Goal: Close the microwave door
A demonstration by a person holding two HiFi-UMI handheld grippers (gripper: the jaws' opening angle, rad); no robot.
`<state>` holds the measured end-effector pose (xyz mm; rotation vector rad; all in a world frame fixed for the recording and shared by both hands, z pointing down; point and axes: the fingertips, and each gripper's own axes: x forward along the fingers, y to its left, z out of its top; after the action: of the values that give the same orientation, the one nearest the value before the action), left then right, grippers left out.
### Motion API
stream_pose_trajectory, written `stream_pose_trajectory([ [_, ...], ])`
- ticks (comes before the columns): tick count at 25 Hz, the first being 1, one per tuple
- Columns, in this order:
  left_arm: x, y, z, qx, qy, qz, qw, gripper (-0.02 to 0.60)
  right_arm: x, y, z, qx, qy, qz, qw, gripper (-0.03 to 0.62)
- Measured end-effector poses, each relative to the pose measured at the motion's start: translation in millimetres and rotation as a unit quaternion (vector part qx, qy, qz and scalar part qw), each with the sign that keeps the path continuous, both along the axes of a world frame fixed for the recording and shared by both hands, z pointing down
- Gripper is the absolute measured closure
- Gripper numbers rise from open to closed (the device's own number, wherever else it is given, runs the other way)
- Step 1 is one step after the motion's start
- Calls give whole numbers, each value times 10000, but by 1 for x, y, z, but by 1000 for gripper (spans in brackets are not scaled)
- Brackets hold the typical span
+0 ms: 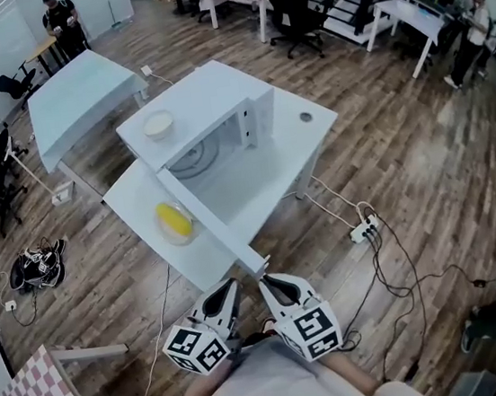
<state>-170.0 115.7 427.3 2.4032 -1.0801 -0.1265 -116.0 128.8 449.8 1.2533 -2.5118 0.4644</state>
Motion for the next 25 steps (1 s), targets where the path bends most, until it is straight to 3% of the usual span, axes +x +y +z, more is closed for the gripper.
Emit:
stream_pose_trajectory([
  [25,12,-39,-6,-157,130,99,9997,568,6,-21,-3,-150,-72,-114,9998,568],
])
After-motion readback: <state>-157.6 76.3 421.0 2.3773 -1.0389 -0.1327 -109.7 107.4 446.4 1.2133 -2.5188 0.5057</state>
